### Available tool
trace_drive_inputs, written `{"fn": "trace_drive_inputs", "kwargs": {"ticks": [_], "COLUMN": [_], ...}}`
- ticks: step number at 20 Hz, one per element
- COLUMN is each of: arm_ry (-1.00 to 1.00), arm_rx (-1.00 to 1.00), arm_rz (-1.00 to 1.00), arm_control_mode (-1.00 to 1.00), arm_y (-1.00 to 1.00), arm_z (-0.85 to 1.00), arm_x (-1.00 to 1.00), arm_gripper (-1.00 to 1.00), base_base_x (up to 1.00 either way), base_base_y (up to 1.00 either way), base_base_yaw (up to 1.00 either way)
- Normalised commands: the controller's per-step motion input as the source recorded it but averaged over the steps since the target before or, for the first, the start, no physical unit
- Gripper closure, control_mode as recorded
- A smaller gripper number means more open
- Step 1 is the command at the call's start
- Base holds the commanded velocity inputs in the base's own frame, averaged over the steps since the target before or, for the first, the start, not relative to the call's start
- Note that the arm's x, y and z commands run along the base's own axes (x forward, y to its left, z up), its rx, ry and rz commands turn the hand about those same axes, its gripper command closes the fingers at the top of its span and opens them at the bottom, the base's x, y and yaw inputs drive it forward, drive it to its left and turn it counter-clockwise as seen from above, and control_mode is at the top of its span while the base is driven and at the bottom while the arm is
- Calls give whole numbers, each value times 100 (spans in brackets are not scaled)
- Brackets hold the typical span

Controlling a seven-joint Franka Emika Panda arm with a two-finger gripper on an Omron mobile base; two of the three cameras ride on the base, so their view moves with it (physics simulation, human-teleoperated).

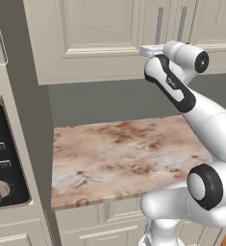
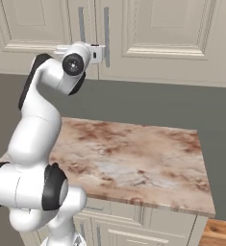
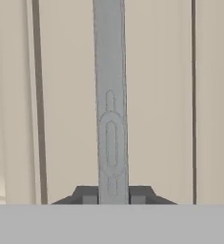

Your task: The dining table condiment station is running low on ketchup. Refill the condiment station by opening the cabinet and taking the ketchup from the cabinet and placing it on the dining table.

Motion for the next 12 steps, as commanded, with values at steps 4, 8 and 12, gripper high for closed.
{"fn": "trace_drive_inputs", "kwargs": {"ticks": [4,8,12], "arm_ry": [-2,0,0], "arm_rx": [0,0,0], "arm_rz": [0,2,0], "arm_control_mode": [-100,-100,-100], "arm_y": [46,69,87], "arm_z": [0,-10,-1], "arm_x": [-39,-88,-98], "arm_gripper": [100,100,100], "base_base_x": [0,0,0], "base_base_y": [0,0,0], "base_base_yaw": [0,0,0]}}
